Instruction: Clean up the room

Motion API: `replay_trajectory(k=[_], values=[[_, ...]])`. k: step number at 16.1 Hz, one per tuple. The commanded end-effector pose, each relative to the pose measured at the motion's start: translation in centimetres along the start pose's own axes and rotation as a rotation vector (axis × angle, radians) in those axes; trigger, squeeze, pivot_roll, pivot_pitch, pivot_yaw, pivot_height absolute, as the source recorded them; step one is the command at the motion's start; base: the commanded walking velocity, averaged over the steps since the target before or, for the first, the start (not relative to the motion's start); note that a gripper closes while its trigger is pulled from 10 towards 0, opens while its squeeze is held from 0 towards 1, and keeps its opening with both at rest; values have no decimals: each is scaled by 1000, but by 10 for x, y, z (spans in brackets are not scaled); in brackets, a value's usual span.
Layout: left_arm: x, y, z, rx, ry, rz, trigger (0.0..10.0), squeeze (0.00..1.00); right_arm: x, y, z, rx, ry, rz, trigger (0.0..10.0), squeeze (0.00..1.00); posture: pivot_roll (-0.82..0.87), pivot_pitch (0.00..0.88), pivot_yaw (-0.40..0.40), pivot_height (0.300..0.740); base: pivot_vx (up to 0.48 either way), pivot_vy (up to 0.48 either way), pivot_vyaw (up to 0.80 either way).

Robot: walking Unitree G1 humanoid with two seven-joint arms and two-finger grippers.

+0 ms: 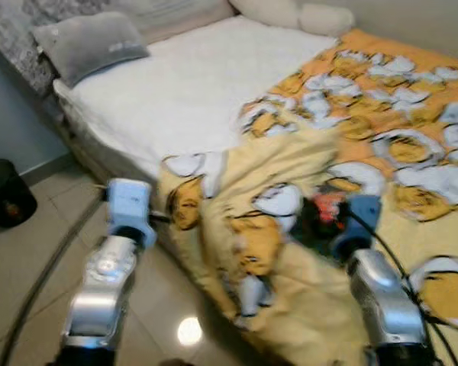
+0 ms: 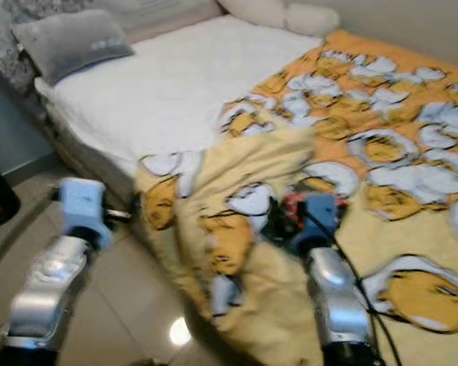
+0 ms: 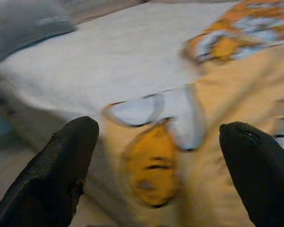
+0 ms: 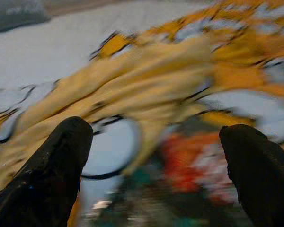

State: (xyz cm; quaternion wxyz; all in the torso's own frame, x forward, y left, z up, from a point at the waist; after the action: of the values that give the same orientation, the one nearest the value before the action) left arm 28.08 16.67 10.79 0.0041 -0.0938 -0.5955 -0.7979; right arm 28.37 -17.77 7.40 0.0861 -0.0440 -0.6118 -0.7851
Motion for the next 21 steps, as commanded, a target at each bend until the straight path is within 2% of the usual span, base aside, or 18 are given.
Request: replay_trajectory(k=[1,6,7,9,10,11,12,13,14,15,16,17,19,21], values=[[2,2,7,-22,-3,-9,10000,1000,-1,3,7,-19,37,-5,10000,1000,14,0,44,740,0,0,0],[11,2,2,-37,-38,-10,10000,1000,5,3,4,-40,32,2,10000,1000,29,0,38,740,0,0,0],[14,0,0,-43,-74,-3,10000,965,7,2,3,-66,14,8,10000,1000,27,0,44,740,0,0,0],[15,-3,-5,-65,-160,8,10000,957,5,-2,-2,-76,-17,35,10000,1000,24,0,47,740,0,0,0],[15,-5,-11,-107,-260,18,10000,882,0,-9,-13,-103,-96,106,10000,827,14,0,57,740,0,0,0],[15,-6,-14,-148,-343,19,10000,867,-6,-11,-19,-138,-129,134,10000,365,12,0,57,740,0,0,0],[16,-7,-15,-163,-400,24,10000,859,-9,-12,-24,-139,-154,149,10000,0,11,0,58,740,0,0,0],[16,-8,-17,-189,-498,30,10000,800,-17,-11,-33,-148,-174,167,10000,0,11,0,55,740,0,0,0],[18,-7,-19,-206,-581,38,10000,784,-20,-12,-44,-131,-230,196,10000,0,13,0,46,740,0,0,0],[20,-8,-22,-242,-690,52,10000,725,-23,-12,-59,-177,-299,215,10000,0,12,0,41,740,0,0,0],[22,-8,-23,-250,-734,56,10000,722,-24,-12,-65,-215,-322,218,10000,0,10,0,39,740,0,0,0],[23,-5,-25,-255,-796,51,10000,714,-26,-11,-74,-320,-349,216,10000,0,5,0,40,740,0,0,0],[22,0,-29,-254,-862,41,10000,706,-25,-18,-82,-540,-274,289,10000,0,-8,0,36,740,0,0,0],[23,0,-33,-254,-898,44,10000,698,-25,-20,-84,-625,-235,306,10000,0,-13,0,31,740,0,0,0]])
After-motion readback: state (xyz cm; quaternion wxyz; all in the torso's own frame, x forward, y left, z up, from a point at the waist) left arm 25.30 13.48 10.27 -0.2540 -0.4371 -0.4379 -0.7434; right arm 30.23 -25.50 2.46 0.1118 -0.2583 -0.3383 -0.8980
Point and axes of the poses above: a point about 5 cm out from each wrist's last joint towards the gripper, its own x axis pointing back from the gripper into the wrist, its own y axis along the axis of the wrist's last joint, z = x × y, the point moved 1 cm from there along -x, pointing out of the wrist towards the gripper, and after that the axes turned 10 degrees about -x, right-handed, at the moved point
